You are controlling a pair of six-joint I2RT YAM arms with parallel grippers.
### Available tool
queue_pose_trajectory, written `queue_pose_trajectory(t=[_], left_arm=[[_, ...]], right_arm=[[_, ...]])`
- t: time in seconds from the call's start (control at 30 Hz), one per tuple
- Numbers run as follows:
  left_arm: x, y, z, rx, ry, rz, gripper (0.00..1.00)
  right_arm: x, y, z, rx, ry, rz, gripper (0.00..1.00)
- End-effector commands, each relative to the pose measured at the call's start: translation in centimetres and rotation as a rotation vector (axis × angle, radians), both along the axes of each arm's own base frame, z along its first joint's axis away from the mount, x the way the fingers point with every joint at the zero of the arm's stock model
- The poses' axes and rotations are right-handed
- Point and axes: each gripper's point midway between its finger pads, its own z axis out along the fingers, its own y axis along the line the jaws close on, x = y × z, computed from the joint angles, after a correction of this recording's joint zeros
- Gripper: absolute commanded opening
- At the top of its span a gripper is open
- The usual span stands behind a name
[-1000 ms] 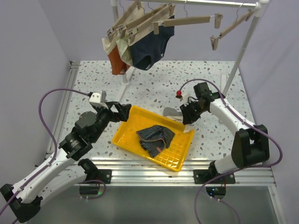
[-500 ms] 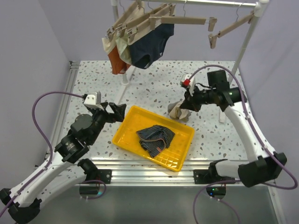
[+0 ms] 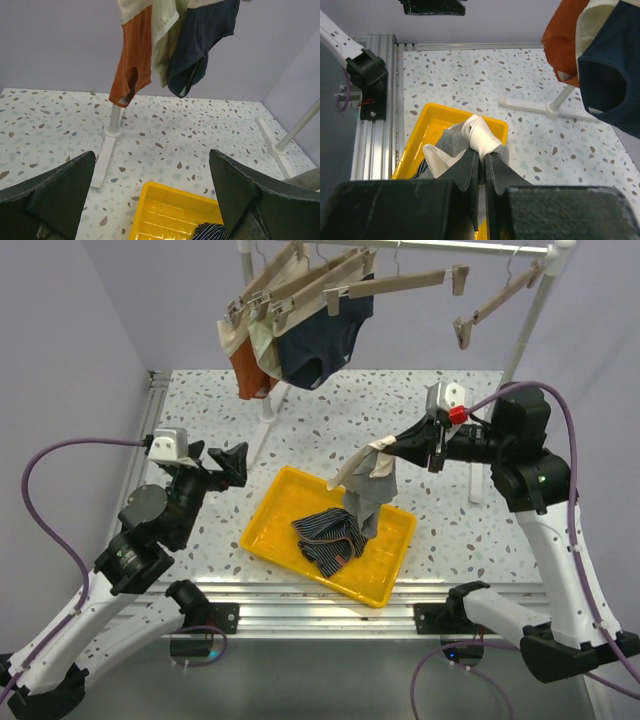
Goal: Remove the underwear clipped to the hanger
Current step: Pick up the underwear from the center of the board, then place the underwear in the bin.
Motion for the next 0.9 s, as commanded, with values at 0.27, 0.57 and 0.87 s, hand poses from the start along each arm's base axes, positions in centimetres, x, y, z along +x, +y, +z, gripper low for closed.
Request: queue_pose_trajectory(t=[0.27, 0.57, 0.87], left_arm=[[-0.1, 1.0, 4.9, -0.036, -0.082, 0.038, 1.00], [0.1, 0.2, 5.7, -0.067, -0.098, 0.013, 1.00], [0.6, -1.0, 10.3, -0.104, -0.124, -0.020, 1.00]], right_arm=[[-4.7, 2.9, -10.1, -0.227, 0.081, 0.272, 0.00], [-5.5, 4.4, -14.3, -0.309, 0.104, 0.305, 0.00], [-2.2, 0.6, -28.2, -0.711, 0.236, 0.189, 0.02]])
